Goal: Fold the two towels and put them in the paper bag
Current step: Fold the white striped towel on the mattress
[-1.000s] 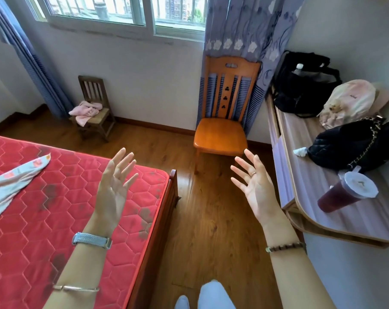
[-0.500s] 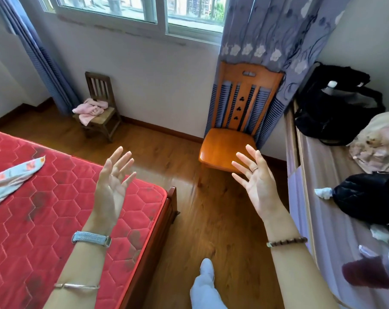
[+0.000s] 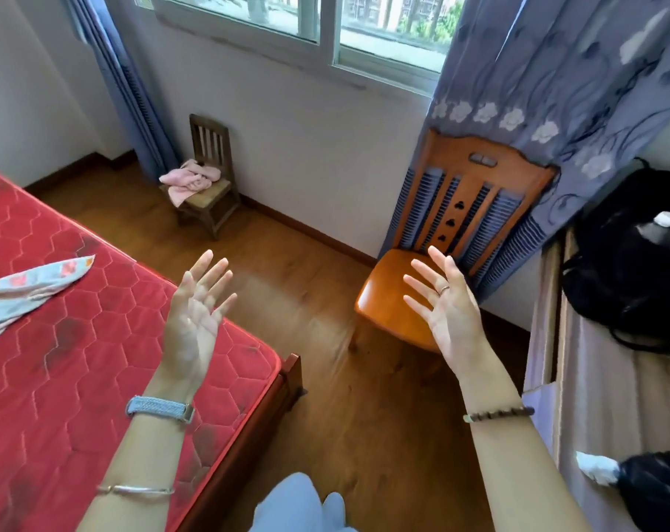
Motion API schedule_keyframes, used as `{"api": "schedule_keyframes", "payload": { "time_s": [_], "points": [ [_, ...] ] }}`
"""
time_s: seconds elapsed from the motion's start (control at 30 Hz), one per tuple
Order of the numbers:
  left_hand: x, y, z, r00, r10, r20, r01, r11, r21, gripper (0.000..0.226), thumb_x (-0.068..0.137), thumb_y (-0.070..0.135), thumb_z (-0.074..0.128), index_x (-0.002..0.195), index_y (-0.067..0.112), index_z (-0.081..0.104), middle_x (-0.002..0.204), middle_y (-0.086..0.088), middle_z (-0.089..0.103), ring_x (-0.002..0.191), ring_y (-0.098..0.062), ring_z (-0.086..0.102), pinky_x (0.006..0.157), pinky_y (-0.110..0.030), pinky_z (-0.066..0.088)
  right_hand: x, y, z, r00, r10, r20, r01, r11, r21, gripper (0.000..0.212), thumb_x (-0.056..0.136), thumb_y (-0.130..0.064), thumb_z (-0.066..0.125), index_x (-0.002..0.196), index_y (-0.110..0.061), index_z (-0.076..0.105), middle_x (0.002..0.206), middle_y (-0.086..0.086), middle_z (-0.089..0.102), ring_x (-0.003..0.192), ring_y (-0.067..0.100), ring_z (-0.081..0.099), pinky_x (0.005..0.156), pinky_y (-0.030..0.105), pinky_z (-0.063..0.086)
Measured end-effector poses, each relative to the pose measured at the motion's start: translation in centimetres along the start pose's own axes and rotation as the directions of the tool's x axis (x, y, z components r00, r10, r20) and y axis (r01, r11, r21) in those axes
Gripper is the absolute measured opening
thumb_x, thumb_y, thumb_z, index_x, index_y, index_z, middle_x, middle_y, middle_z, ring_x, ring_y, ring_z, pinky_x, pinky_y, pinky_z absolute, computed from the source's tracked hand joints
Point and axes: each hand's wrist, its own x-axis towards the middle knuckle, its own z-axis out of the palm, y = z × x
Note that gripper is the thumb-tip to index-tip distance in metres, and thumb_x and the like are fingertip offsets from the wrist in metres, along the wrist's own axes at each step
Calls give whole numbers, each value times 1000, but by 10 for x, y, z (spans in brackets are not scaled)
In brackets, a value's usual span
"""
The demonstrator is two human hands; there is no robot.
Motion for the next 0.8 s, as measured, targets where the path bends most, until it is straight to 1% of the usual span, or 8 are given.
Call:
{"api": "schedule_keyframes", "payload": {
  "time_s": [0.13,0.27,0.33,0.57,0.7,0.8],
  "points": [
    [23,-8,13,1000,13,-28,-13,999,30,45,104,42,34,144,28,50,145,1,56,135,-17,52,115,-50,35,40,-2,-4,1000,15,18,-15,1000,-15,65,77,-70,51,135,-42,50,138,-9,57,125,19,57,110,52,40],
    [46,-21,19,998,8,-55,-5,998,57,44,105,42,35,144,29,50,145,1,57,135,-16,52,116,-51,34,81,0,-5,999,34,33,-33,999,-14,47,95,-56,41,138,-39,47,137,-9,57,123,19,58,109,51,41],
    [61,-25,23,997,11,-71,-6,997,74,45,104,42,36,144,29,49,145,1,56,135,-16,52,116,-52,33,103,-1,-3,998,38,46,-37,999,-23,44,99,-53,38,140,-38,46,138,-8,57,122,19,59,108,49,42],
    [141,-26,42,990,31,-138,-21,997,75,48,104,44,34,147,26,46,146,0,54,135,-15,51,116,-50,34,191,-17,15,996,42,83,-41,999,-14,42,100,-50,37,138,-38,47,138,-7,56,123,22,57,108,50,42],
    [193,-18,47,985,53,-162,-41,996,78,50,103,45,35,148,26,44,147,0,54,136,-15,51,115,-48,35,244,-30,36,992,61,108,-60,998,-11,49,92,-57,40,136,-38,48,138,-4,57,124,23,57,109,52,41],
    [230,-7,46,975,82,-209,-70,995,65,49,103,44,35,149,26,44,147,1,54,136,-15,51,116,-50,34,283,-38,61,989,63,137,-61,998,-19,50,93,-57,41,138,-36,48,136,-4,58,123,22,59,108,52,43]
  ]
}}
